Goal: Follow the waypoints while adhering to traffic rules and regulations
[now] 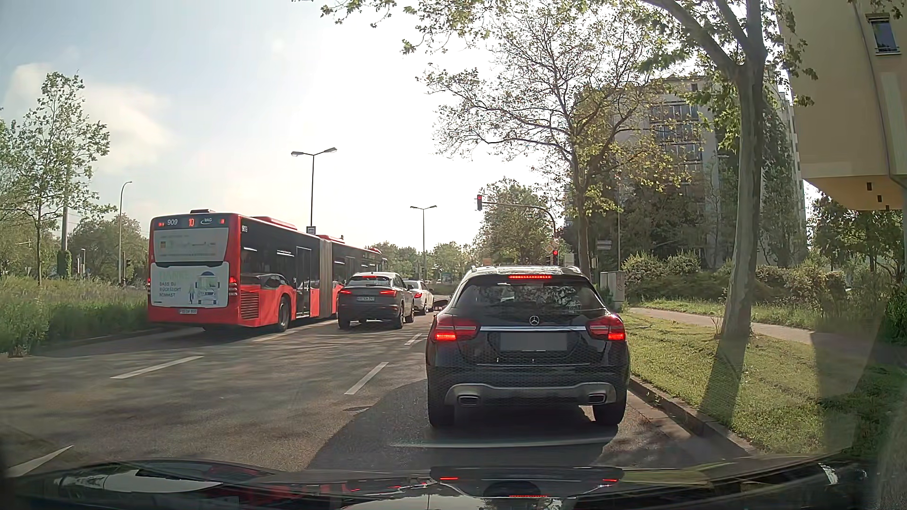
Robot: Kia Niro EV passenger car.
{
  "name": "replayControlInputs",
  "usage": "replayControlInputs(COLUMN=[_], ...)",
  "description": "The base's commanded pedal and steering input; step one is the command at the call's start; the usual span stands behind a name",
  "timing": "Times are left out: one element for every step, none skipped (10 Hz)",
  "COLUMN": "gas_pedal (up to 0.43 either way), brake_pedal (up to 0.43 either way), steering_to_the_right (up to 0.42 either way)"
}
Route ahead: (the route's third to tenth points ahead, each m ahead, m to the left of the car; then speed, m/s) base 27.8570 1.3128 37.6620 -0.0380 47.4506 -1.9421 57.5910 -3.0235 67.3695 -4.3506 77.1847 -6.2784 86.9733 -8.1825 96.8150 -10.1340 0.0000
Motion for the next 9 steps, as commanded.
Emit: replayControlInputs(gas_pedal=[0.0,0.0,0.0,0.0,0.0,0.0,0.0,0.0,0.0], brake_pedal=[0.274,0.274,0.274,0.274,0.274,0.274,0.274,0.274,0.274], steering_to_the_right=[0.009,0.009,0.009,0.009,0.009,0.008,0.009,0.009,0.009])
